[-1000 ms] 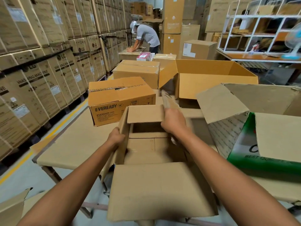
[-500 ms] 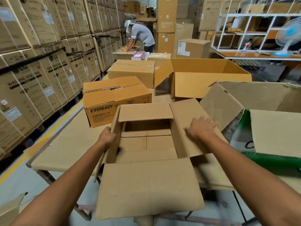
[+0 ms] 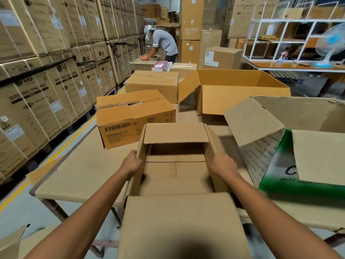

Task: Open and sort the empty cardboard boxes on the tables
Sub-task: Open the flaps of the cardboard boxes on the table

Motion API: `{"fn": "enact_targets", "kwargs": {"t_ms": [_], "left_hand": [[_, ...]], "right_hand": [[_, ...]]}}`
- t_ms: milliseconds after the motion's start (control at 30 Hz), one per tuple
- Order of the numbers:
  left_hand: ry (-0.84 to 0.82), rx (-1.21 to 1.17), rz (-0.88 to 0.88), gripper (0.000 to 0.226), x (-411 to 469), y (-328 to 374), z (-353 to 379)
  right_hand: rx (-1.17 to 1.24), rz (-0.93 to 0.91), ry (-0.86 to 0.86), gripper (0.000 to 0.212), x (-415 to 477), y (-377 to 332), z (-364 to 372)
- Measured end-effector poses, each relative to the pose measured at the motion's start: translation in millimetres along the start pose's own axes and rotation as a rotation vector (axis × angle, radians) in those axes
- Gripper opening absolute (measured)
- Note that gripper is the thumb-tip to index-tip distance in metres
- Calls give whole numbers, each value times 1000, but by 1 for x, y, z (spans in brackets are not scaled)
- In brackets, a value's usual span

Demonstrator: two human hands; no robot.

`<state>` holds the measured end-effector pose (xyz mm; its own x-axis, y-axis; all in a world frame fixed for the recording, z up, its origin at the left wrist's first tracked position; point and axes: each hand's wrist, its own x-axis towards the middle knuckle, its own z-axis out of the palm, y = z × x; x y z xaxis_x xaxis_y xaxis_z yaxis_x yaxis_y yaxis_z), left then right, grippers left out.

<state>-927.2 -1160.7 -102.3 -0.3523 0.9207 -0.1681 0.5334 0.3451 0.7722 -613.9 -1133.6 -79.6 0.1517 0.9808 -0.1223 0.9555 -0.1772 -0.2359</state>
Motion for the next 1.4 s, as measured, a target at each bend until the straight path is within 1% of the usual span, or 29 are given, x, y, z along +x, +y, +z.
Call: {"fn": "enact_targets", "kwargs": {"t_ms": [33,100,167,233,300,367,467,533,600,667,700,733,800,867,900,967,1033,1067,1100,1133,1200,1233,1267,1400], "left_hand": [[-6,16,7,38,-1,0,1],[-19,37,15,39,0,2,4],[-40,48,27,39,0,8,10],[-65,106,59,35,0,14,20],[-65,204,92,37,4,18,30],[-20,328,131,51,15,22,36],[48,516,283,75,44,37,40],[14,652,359,84,68,52,45],[-46,737,377,87,93,65,50],[-86,768,408,79,112,76,51],[-80,736,451,71,120,83,51],[-61,651,491,62,127,91,49],[-38,441,498,41,141,111,40],[-46,308,454,21,157,130,28],[-34,263,422,20,166,139,24],[35,198,373,46,184,152,19],[136,190,360,71,198,162,20],[167,180,374,80,206,166,23],[178,157,392,83,213,170,27],[172,117,405,80,218,175,33],[155,49,399,74,229,185,47],[151,56,394,74,234,188,55],[134,95,394,78,241,189,64],[-32,382,401,111,258,180,102]], "right_hand": [[-11,1,33,28,0,1,1],[-37,-26,77,39,4,2,5],[-56,-56,84,50,14,-1,4],[-45,-74,79,58,26,-8,1],[-32,-92,108,60,39,-13,-2],[-44,-135,148,58,53,-18,-3],[-129,-233,163,56,76,-23,-3],[-179,-280,142,57,91,-27,-1],[-214,-302,109,57,104,-28,1],[-222,-290,111,49,114,-29,2],[-196,-268,141,45,119,-28,0],[-142,-241,192,42,122,-29,-4],[11,-191,335,42,133,-32,-15],[155,-151,501,46,145,-39,-26],[230,-128,569,50,152,-45,-30],[353,-72,644,64,170,-56,-34],[409,-19,652,79,188,-62,-32],[410,-9,643,86,196,-63,-30],[394,-10,625,93,205,-62,-27],[360,-17,594,97,212,-60,-23],[254,-32,511,99,227,-52,-11],[204,-35,468,98,233,-46,-4],[166,-32,424,96,237,-39,3],[17,-28,295,88,246,-21,15]]}}
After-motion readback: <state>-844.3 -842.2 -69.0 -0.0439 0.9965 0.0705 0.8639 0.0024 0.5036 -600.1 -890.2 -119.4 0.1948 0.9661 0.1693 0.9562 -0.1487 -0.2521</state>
